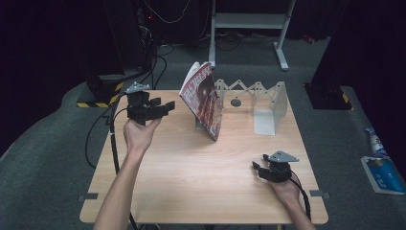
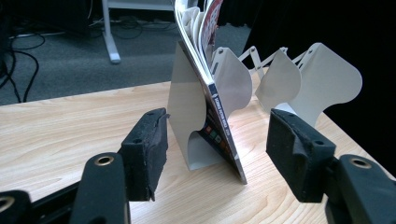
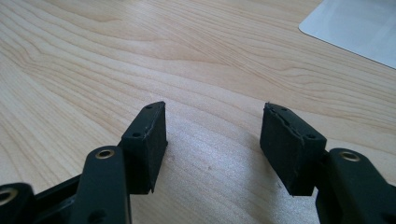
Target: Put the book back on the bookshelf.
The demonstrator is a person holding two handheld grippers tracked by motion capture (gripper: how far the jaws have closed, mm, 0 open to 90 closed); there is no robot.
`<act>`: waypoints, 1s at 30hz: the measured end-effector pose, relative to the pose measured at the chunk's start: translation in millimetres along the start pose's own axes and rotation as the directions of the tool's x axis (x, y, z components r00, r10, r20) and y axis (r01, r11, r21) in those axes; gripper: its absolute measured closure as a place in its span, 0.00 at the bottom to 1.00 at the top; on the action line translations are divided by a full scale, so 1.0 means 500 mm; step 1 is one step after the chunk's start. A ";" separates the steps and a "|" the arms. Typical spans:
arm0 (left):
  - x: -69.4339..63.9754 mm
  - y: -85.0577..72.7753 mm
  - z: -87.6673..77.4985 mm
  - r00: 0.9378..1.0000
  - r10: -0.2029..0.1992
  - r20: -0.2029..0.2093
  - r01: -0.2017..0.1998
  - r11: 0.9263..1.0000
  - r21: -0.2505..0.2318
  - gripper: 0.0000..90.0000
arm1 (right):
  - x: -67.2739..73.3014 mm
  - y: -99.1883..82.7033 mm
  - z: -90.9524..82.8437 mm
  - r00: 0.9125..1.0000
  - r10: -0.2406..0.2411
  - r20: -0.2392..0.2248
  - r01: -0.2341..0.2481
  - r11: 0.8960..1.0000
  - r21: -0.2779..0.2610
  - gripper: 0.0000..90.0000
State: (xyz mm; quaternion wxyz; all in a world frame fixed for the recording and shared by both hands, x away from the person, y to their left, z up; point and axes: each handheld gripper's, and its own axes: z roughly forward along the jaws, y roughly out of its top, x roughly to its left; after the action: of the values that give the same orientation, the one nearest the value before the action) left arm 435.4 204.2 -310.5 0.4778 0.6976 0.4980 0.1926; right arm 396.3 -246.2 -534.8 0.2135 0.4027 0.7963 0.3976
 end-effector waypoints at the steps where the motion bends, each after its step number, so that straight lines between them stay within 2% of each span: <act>1: 0.000 -0.002 -0.001 1.000 -0.001 0.002 0.001 1.000 -0.002 0.43 | 0.000 0.000 0.000 1.000 0.000 0.000 0.000 1.000 0.000 0.46; 16: -0.003 -0.018 -0.013 1.000 -0.006 0.023 0.006 1.000 -0.007 0.43 | 0.000 0.000 0.000 1.000 0.000 0.000 0.000 1.000 0.000 0.46; 30: -0.001 -0.036 -0.024 1.000 -0.005 0.027 0.005 1.000 -0.004 0.43 | 0.000 0.000 0.000 1.000 0.000 0.000 0.000 1.000 0.000 0.46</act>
State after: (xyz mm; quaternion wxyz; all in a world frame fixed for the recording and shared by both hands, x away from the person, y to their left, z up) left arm 417.0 210.4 -320.5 0.4863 0.6977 0.4931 0.1831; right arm 396.2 -246.2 -534.8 0.2136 0.4028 0.7963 0.3975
